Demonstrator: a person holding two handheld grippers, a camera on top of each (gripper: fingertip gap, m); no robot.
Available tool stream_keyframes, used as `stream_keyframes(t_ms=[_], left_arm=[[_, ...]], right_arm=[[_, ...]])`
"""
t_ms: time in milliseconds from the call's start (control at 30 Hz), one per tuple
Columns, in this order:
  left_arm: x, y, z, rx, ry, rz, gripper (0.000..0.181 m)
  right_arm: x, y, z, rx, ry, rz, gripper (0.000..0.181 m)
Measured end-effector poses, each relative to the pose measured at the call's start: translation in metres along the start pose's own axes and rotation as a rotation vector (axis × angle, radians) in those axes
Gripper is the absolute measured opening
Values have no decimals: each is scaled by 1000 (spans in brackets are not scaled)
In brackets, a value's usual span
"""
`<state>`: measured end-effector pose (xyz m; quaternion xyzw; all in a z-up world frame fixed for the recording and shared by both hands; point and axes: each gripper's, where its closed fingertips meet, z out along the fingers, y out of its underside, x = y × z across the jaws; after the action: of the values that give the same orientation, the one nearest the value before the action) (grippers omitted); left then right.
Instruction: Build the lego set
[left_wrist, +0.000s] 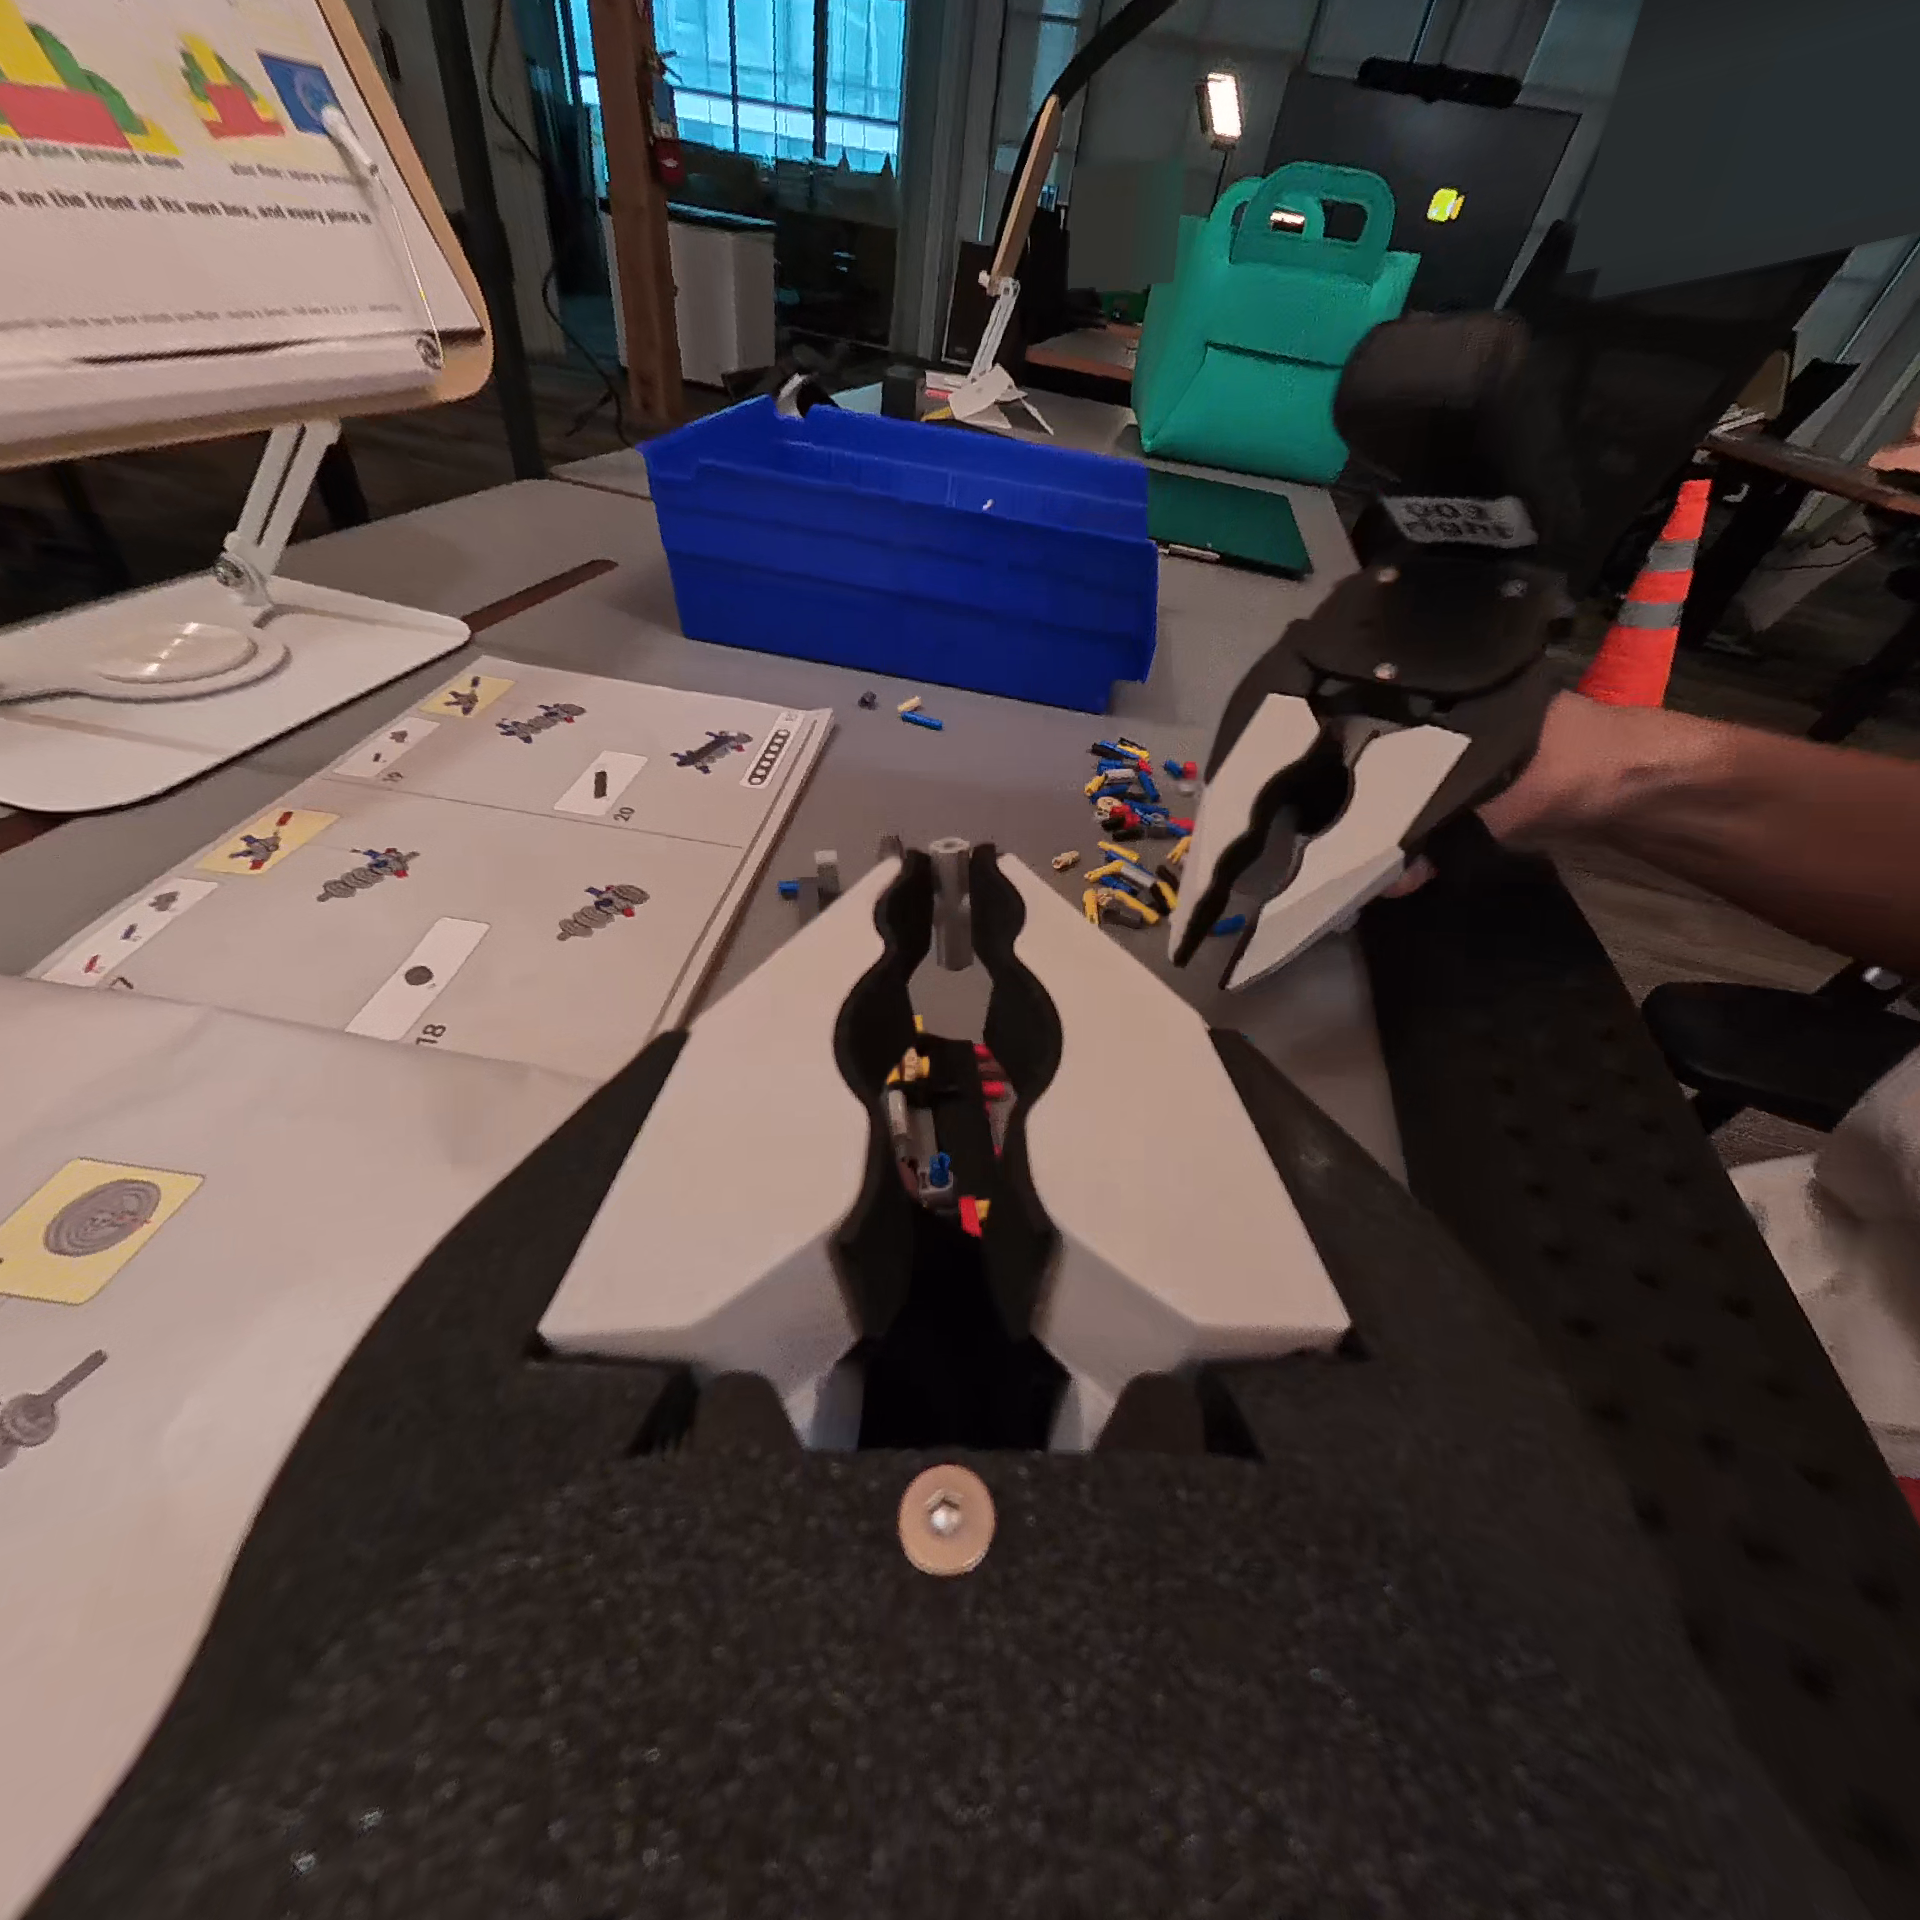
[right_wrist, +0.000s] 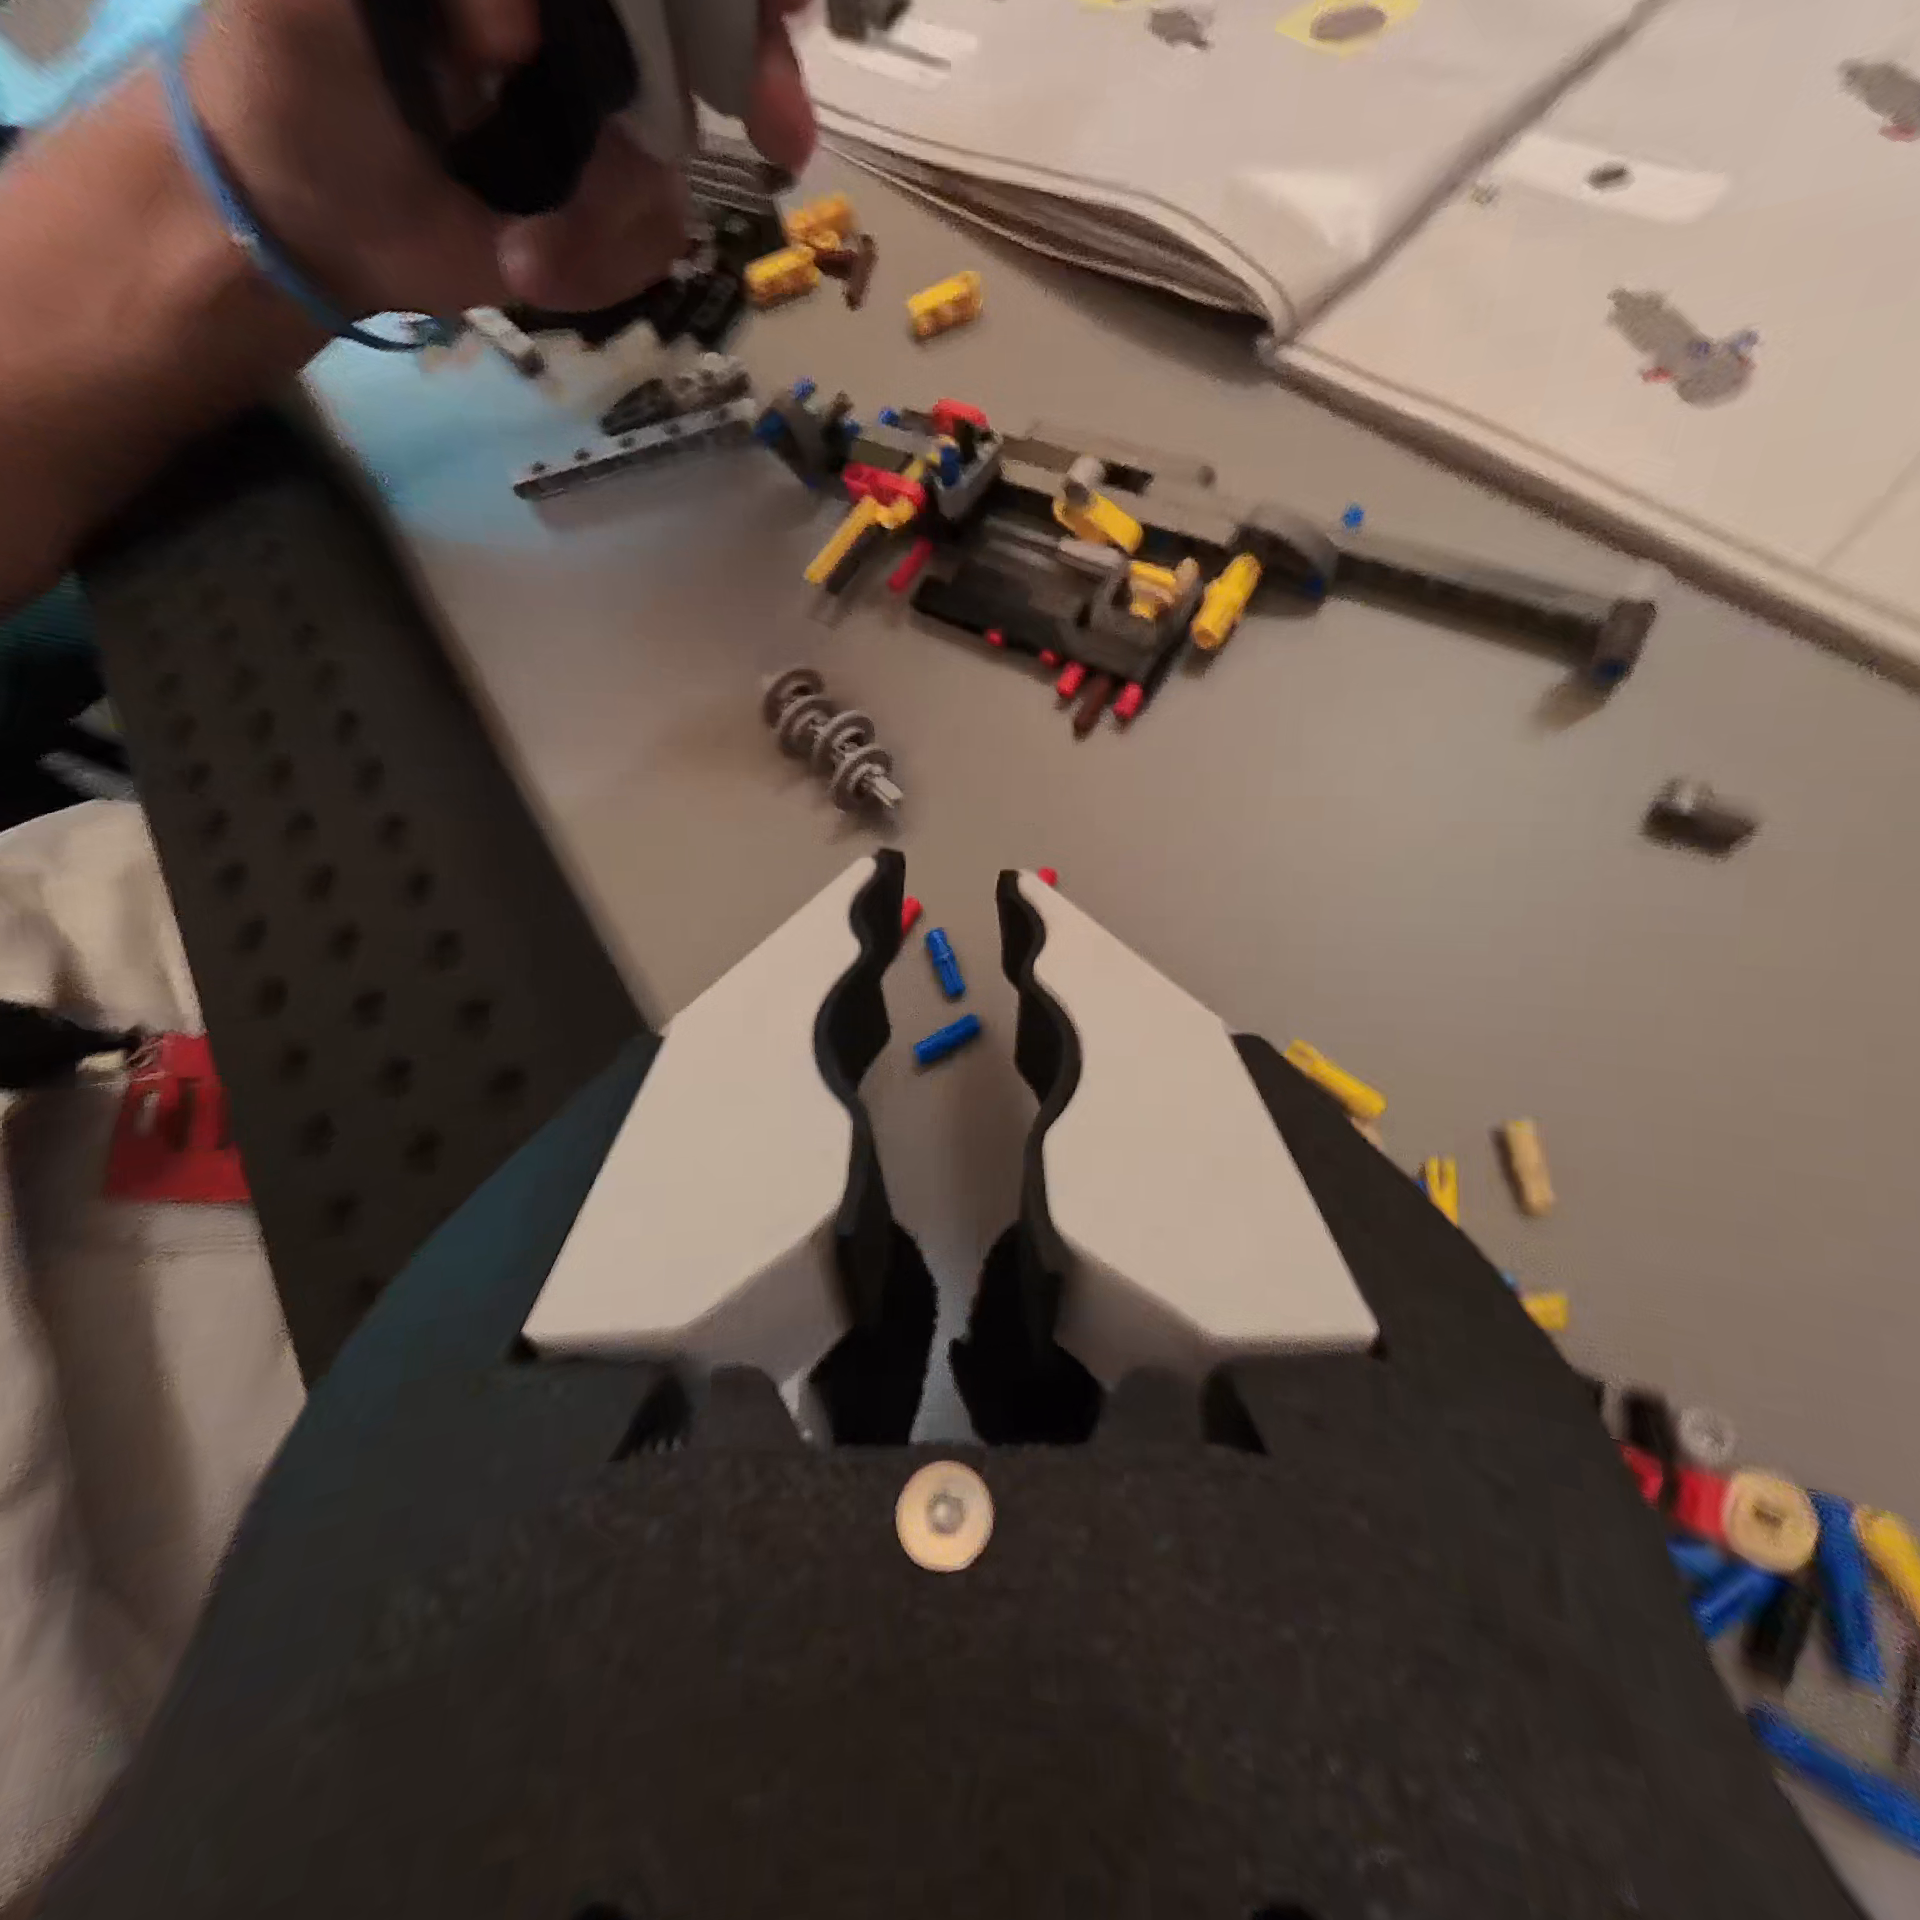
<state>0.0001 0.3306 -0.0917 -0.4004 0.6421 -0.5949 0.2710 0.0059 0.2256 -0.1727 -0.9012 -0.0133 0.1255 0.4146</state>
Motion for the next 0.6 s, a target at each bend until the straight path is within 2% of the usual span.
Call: stream_keyframes(t_ms=[167, 300, 600], left_arm=[[2, 6, 5, -19, 7, -4, 6], [6, 7, 6, -29, 9, 34, 6], [20, 15, 13, -87, -2, 192, 6]], right_arm=[[-17, 17, 12, -34, 152, 14, 11], [-12, 32, 23, -150, 239, -2, 10], [-12, 28, 31, -183, 228, -40, 9]])
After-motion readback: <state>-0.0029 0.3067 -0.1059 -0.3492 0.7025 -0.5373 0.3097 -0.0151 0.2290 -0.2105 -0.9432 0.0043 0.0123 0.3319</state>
